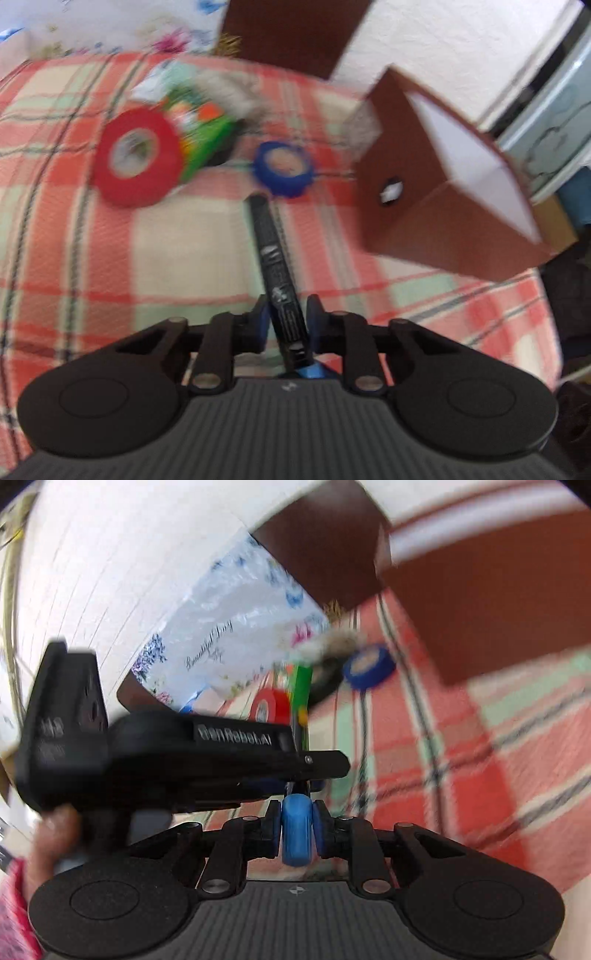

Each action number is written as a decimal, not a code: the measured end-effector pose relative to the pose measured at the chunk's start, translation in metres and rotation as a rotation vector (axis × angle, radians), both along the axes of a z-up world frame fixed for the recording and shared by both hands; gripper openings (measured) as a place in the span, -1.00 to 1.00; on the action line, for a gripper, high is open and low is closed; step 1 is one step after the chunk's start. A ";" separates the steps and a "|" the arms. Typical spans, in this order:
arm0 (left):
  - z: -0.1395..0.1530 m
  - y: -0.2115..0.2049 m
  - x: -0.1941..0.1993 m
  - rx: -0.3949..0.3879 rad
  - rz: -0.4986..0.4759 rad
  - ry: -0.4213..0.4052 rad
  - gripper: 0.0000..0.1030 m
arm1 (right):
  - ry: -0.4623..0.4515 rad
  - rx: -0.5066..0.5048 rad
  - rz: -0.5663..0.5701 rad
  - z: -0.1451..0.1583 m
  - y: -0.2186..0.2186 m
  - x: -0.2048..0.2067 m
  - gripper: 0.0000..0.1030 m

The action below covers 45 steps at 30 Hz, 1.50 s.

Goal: Organize objects
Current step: 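Grasp the blue-capped marker with the left tool and drop it into the brown box, then withdraw the open left tool from the brown box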

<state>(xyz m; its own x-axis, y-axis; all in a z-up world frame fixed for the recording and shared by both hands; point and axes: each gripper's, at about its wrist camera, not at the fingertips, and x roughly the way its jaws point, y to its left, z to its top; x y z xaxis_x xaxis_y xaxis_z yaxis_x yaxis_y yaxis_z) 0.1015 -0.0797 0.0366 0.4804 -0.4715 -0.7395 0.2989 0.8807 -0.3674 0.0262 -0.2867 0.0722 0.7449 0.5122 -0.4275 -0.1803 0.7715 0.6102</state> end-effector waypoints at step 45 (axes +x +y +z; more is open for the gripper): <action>-0.024 0.056 -0.004 0.385 0.215 -0.290 0.19 | -0.096 -0.615 -0.346 0.000 0.014 0.016 -0.03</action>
<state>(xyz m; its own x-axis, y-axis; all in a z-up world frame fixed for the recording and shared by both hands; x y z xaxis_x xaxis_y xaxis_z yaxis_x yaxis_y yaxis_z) 0.0972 -0.0238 0.0128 0.7471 -0.0605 -0.6620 0.1381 0.9882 0.0655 0.0417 -0.2723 0.0722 0.8699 -0.0729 -0.4877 0.1057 0.9936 0.0400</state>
